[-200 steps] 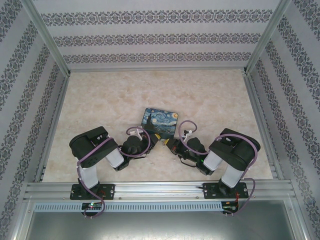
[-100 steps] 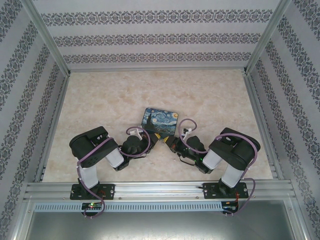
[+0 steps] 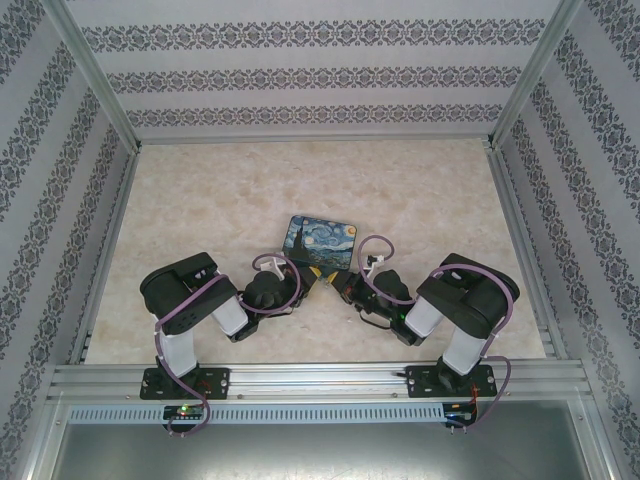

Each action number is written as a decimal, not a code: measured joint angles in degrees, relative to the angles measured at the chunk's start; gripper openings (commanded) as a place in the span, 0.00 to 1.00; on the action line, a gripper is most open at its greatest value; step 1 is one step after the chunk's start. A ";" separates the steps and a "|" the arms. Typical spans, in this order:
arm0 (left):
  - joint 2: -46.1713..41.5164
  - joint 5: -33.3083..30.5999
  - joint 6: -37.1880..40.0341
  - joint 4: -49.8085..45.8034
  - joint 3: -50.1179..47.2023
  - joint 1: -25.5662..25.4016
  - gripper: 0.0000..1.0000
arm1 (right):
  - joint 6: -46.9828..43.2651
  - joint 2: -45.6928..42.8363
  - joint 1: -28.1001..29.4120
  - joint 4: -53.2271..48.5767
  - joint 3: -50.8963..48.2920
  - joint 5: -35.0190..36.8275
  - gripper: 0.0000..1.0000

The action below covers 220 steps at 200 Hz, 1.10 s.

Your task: Unlock the padlock with the key

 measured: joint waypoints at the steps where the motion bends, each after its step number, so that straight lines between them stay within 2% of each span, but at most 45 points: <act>1: 0.00 0.00 -0.04 0.00 0.00 0.00 0.00 | 0.00 0.00 0.00 0.00 0.02 0.00 0.00; 145: -0.61 -0.72 -6.10 -0.81 2.14 0.39 0.00 | -0.22 -0.87 -2.25 0.61 0.63 -1.68 0.00; 220: -1.29 -1.46 -7.21 -1.09 3.65 0.39 0.00 | -3.19 -1.70 -4.87 1.64 0.72 -3.87 0.00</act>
